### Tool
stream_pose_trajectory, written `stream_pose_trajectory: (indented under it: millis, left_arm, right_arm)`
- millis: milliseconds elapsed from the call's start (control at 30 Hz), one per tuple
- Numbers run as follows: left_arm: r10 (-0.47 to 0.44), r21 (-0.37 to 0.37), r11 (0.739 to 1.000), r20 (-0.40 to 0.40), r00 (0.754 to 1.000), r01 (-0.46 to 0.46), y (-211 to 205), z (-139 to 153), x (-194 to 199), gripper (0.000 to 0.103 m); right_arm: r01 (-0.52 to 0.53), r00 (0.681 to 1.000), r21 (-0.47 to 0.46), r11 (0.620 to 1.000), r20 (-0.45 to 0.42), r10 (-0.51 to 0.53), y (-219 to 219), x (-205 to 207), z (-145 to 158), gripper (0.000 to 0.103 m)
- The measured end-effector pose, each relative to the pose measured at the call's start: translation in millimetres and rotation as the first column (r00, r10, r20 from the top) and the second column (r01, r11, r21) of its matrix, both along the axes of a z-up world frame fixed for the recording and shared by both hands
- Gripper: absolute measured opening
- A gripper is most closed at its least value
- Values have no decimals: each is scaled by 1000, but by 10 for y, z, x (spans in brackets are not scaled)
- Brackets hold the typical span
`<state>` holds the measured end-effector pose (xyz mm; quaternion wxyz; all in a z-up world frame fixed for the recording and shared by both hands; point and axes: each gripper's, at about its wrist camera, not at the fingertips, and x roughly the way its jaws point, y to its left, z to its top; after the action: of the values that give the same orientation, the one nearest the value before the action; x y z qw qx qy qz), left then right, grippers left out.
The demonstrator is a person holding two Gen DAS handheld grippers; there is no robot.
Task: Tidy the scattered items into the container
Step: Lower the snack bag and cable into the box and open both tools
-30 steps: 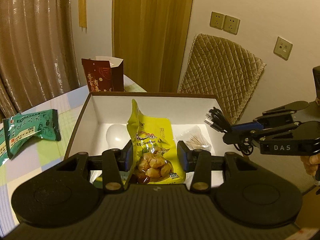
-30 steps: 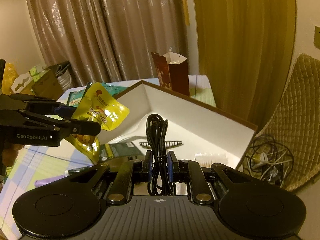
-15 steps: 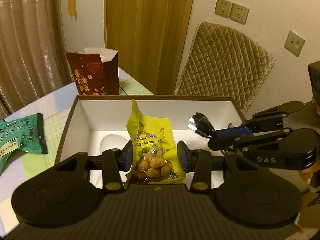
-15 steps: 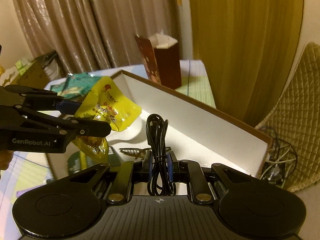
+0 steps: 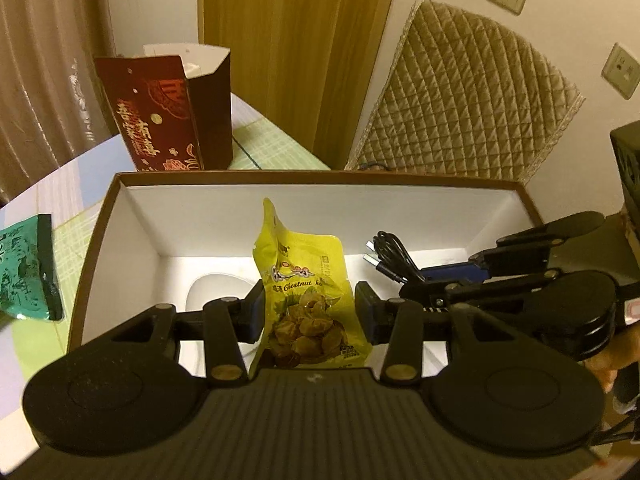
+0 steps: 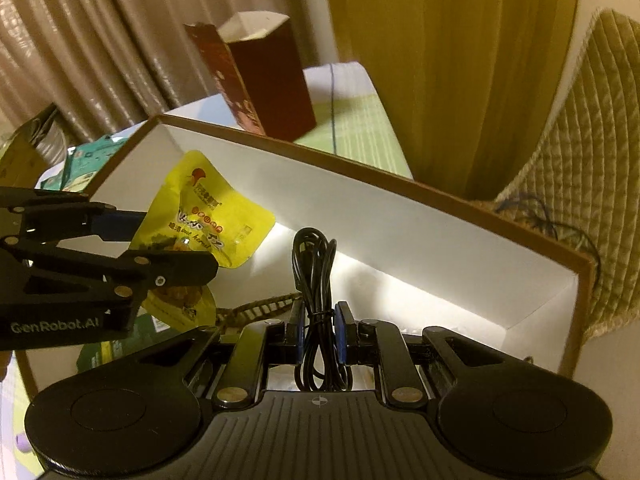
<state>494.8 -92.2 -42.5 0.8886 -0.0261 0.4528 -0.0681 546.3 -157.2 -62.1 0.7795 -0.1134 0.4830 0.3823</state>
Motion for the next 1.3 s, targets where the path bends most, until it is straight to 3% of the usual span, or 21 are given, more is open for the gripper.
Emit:
stream_pose_trajectory:
  millis: [467, 733, 767, 800, 833, 900, 1067, 1133, 1300]
  left_arm:
    - [-21, 40, 999, -65, 998, 24, 10, -321, 235, 41]
    - [-36, 47, 998, -78, 996, 40, 16, -366, 265, 46]
    - [-33, 49, 998, -78, 996, 37, 21, -361, 264, 51]
    - [-33, 51, 998, -76, 997, 37, 27, -353, 260, 57]
    - [-32, 54, 998, -75, 997, 37, 31, -341, 253, 60]
    - [-33, 61, 997, -71, 997, 37, 36, -306, 234, 61]
    - [-37, 56, 998, -66, 997, 41, 66, -213, 170, 68]
    - [-43, 58, 997, -69, 997, 47, 69, -189, 140, 69]
    - [-41, 76, 996, -83, 996, 48, 72, -142, 56, 81]
  right_arm:
    - [28, 999, -18, 999, -33, -28, 52, 158, -145, 12]
    - [38, 999, -34, 999, -28, -39, 53, 139, -163, 14]
    - [34, 999, -37, 999, -22, -35, 58, 138, -160, 15]
    - [32, 999, -40, 999, -15, -32, 58, 131, -153, 26]
    - [30, 1000, -46, 998, -6, -31, 60, 125, -152, 45]
    - [29, 999, -62, 998, 29, -28, 47, 99, -135, 57]
    - [4, 999, -65, 998, 34, -2, -9, 43, -84, 71]
    - [-3, 998, -90, 996, 56, 8, -7, -4, -67, 83]
    - [-53, 996, -95, 994, 68, 60, -43, -169, 0, 91]
